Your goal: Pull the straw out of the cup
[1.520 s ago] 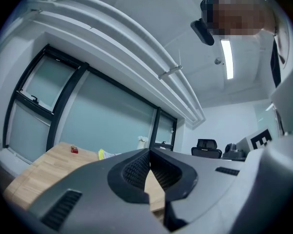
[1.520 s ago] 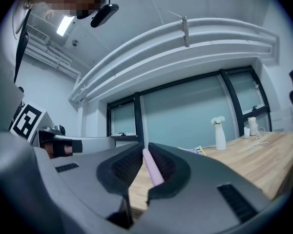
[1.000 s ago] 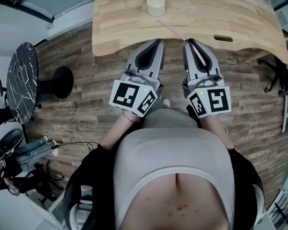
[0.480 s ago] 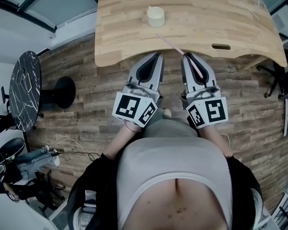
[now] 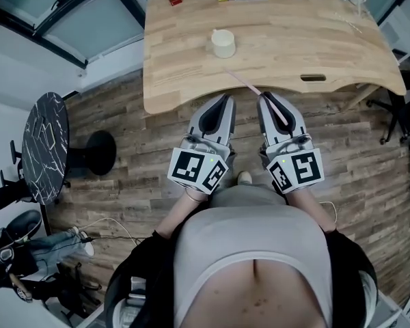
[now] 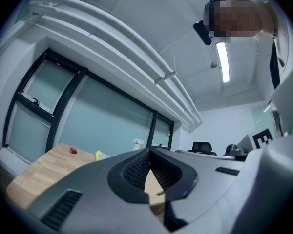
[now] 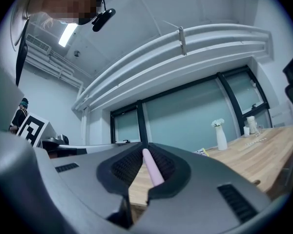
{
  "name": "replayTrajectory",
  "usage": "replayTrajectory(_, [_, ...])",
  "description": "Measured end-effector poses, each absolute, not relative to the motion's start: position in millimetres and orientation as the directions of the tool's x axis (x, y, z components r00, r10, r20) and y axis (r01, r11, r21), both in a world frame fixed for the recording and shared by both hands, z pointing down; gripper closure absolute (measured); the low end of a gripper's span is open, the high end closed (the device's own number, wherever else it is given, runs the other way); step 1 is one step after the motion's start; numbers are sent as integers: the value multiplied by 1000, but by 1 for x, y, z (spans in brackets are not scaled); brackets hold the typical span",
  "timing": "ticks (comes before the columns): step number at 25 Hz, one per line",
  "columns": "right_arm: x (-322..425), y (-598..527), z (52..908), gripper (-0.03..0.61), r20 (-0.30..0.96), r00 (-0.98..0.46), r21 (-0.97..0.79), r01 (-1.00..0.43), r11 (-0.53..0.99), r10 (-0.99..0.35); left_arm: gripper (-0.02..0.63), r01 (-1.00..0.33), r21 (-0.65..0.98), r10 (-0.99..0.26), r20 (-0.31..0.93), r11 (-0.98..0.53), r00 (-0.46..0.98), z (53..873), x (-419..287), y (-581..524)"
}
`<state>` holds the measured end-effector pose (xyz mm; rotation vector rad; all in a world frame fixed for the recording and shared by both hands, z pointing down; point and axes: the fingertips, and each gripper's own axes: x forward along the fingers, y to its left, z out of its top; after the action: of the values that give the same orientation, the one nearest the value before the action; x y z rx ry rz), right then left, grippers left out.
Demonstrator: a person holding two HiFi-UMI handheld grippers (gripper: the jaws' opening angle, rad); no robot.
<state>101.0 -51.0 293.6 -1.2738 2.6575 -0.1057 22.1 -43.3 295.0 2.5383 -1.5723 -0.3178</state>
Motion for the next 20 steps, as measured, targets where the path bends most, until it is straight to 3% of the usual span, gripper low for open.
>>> replayTrajectory(20, [47,45,287,526,-140,-572,-175,-789,589,-808,608,-852,227,-881,-98,-472,462,293,-37,48])
